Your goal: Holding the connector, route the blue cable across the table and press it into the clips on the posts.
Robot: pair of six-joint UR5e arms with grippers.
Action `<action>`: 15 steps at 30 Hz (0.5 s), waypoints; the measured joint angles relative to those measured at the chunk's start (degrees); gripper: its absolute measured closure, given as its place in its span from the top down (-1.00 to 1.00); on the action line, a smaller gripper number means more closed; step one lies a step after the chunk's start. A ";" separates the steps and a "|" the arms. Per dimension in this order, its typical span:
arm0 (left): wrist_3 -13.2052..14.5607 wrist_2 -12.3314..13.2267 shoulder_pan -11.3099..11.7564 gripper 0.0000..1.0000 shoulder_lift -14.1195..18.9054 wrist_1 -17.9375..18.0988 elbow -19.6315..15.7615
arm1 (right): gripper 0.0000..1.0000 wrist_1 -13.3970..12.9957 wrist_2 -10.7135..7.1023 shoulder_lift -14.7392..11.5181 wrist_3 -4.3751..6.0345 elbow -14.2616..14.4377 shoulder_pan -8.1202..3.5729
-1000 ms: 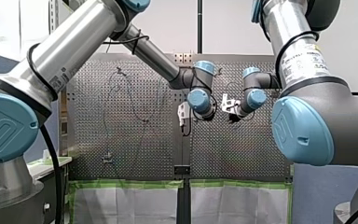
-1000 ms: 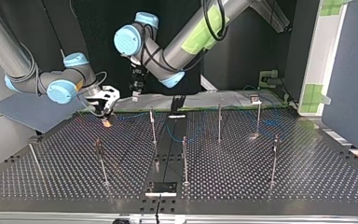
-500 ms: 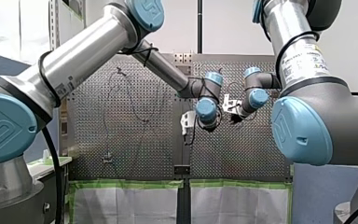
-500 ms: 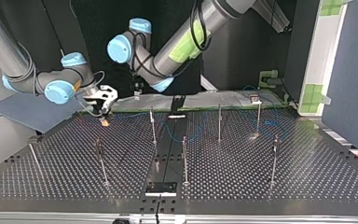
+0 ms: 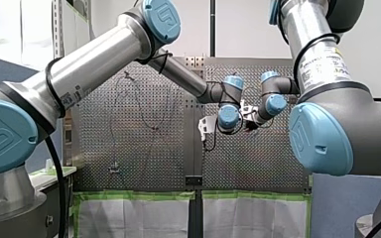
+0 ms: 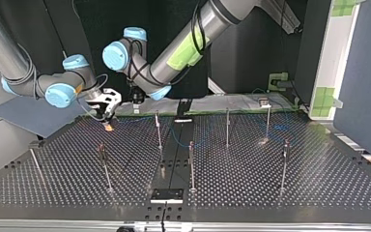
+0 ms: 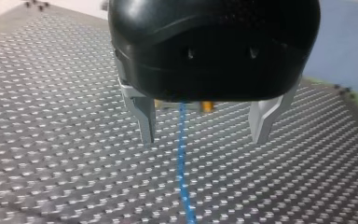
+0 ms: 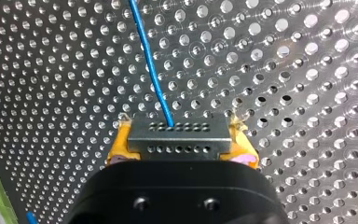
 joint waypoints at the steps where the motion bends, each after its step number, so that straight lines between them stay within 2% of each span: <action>1: -0.06 -0.29 0.02 0.96 -0.02 0.10 0.37 | -1.00 0.00 -0.03 0.00 0.00 0.00 -0.01; 15: -1.05 -2.74 1.93 0.96 -4.00 1.11 4.71 | -1.00 0.01 -0.20 0.00 0.00 0.00 -0.03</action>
